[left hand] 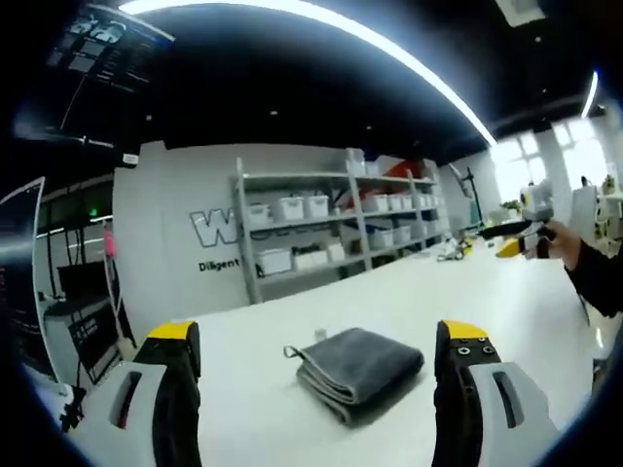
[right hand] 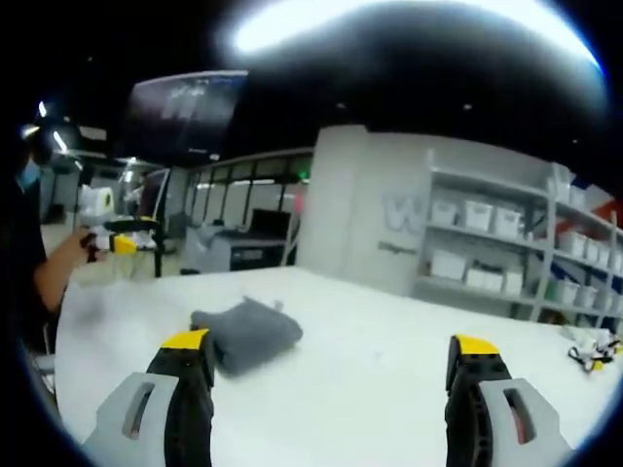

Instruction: Open the folded towel by lifting each exposed corner and separating the folded layers until the towel lies flat within the target outline without major curled edges

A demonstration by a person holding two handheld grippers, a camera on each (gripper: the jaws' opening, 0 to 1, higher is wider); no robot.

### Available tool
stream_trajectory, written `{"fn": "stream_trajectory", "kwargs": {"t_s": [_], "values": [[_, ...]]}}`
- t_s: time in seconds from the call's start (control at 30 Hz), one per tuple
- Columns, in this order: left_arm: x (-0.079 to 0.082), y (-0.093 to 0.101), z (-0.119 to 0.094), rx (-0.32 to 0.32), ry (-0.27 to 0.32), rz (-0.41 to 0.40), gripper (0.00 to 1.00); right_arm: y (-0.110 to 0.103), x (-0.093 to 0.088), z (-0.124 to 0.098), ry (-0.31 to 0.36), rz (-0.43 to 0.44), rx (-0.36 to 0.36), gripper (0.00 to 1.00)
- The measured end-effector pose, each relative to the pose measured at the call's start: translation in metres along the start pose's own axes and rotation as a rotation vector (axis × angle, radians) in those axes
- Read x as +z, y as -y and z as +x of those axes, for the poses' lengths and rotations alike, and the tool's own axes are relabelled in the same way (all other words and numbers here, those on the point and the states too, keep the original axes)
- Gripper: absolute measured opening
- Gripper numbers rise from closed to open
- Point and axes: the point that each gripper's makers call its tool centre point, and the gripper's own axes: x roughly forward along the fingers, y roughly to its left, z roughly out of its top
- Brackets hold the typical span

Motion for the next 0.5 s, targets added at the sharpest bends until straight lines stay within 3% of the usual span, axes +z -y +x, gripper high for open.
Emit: {"fn": "stream_trajectory", "kwargs": {"t_s": [0.07, 0.1, 0.13, 0.17, 0.27, 0.33, 0.5], "values": [[-0.004, 0.000, 0.002, 0.004, -0.011, 0.000, 0.90, -0.003, 0.004, 0.005, 0.013, -0.011, 0.007, 0.99], [-0.013, 0.000, 0.002, 0.001, -0.045, 0.019, 0.91, -0.004, 0.004, 0.006, 0.015, -0.012, 0.013, 0.99], [-0.036, 0.004, -0.001, -0.049, -0.182, 0.081, 0.93, -0.006, 0.004, 0.007, 0.016, -0.011, 0.019, 0.99], [-0.046, 0.000, 0.003, -0.022, -0.230, 0.144, 0.95, -0.008, 0.003, 0.009, 0.016, -0.010, 0.026, 0.99], [-0.063, 0.000, 0.013, -0.019, -0.271, 0.234, 0.96, -0.012, -0.007, 0.014, -0.004, -0.012, 0.033, 0.99], [-0.073, 0.008, 0.020, -0.061, -0.294, 0.178, 1.00, -0.015, -0.012, 0.018, -0.017, -0.010, 0.037, 0.99], [-0.084, 0.004, 0.037, -0.067, -0.268, 0.124, 0.97, -0.020, -0.015, 0.027, -0.018, -0.005, 0.040, 0.99]]}}
